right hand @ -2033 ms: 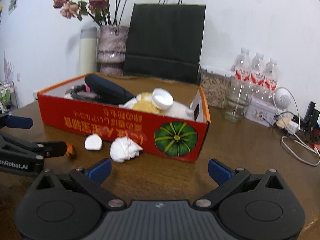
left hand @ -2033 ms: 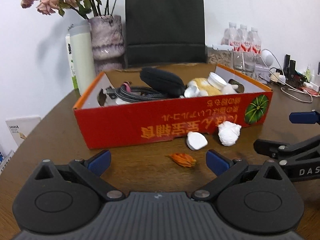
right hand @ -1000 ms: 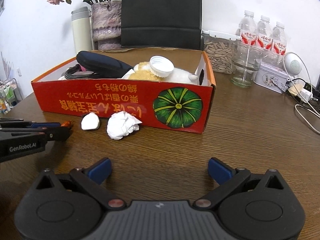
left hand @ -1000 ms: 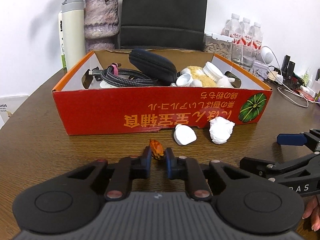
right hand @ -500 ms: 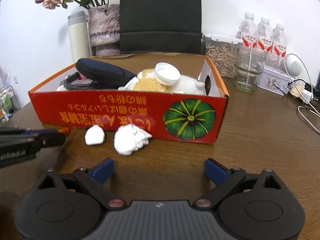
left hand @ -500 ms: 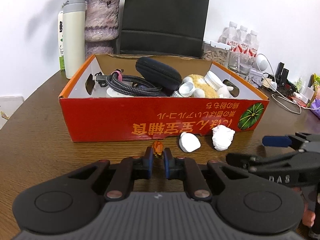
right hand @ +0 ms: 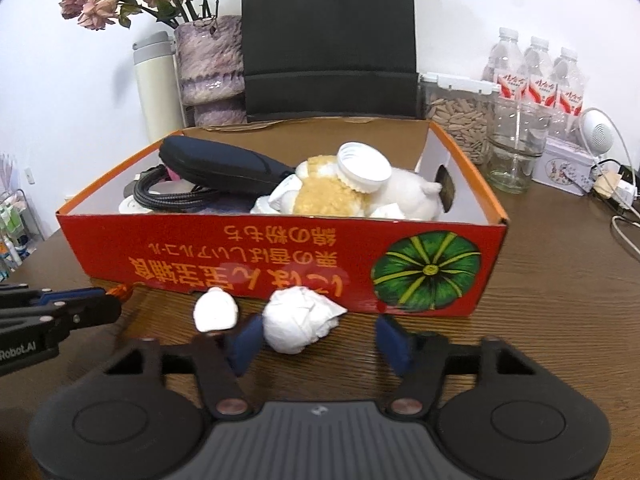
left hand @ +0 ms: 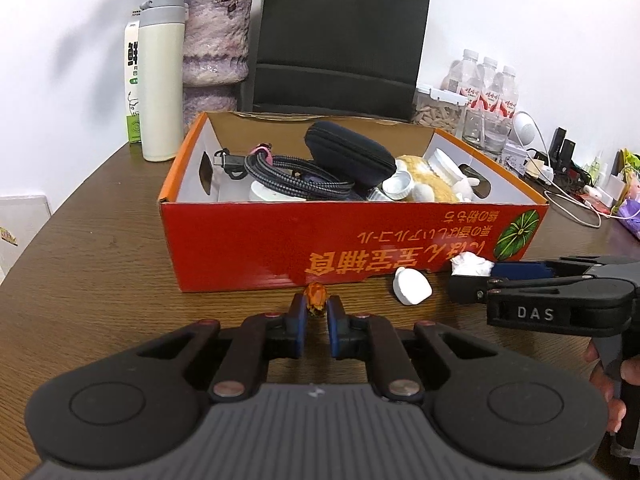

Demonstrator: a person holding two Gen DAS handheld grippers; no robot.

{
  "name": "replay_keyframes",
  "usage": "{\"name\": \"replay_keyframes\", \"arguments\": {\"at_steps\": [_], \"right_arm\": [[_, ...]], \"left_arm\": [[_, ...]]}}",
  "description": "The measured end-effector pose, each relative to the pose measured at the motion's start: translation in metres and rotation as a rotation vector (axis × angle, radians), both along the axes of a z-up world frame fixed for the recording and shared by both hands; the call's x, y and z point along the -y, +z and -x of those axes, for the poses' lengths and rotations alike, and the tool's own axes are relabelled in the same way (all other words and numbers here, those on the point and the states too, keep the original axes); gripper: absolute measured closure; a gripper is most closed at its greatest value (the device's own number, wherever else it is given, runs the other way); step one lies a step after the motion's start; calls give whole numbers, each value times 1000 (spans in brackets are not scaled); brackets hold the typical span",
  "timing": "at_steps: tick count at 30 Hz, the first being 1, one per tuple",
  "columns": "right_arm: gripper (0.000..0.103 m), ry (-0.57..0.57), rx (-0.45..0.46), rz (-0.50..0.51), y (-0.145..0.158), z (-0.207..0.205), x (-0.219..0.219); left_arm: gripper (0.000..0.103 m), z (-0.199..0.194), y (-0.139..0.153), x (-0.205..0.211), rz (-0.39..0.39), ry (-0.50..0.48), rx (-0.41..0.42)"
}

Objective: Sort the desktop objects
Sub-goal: 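Carry the orange piece and tissue over the box with both grippers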

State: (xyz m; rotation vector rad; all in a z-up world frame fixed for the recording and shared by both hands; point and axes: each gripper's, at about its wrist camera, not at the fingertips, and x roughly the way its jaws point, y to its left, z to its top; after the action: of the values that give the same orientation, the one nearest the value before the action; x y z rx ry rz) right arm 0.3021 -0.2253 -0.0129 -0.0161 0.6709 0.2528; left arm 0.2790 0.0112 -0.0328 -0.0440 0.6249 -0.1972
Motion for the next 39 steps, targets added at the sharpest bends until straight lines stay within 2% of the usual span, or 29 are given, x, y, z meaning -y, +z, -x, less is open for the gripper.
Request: {"name": "replay_keyframes", "arguments": {"at_steps": [3,6,16,24,30,39], "right_arm": [[79,8,-1,-9,1,1,-4],[82,19,4,-15,1,5,-6],[83,24,89,-28,16,32,-12],[83,31,236,-81,49,45,-9],[83,29,289,-87,62,23,-10],[83,42,304,-61,52,-26,-13]], "left_arm": [[91,1,1,-1,1,-8,4],[91,4,2,0,1,-17,12],[91,19,14,4,12,-43,77],[91,35,42,8,29,-39,201],[91,12,62,2,69,14,237],[91,-38,64,2,42,76,293]]}}
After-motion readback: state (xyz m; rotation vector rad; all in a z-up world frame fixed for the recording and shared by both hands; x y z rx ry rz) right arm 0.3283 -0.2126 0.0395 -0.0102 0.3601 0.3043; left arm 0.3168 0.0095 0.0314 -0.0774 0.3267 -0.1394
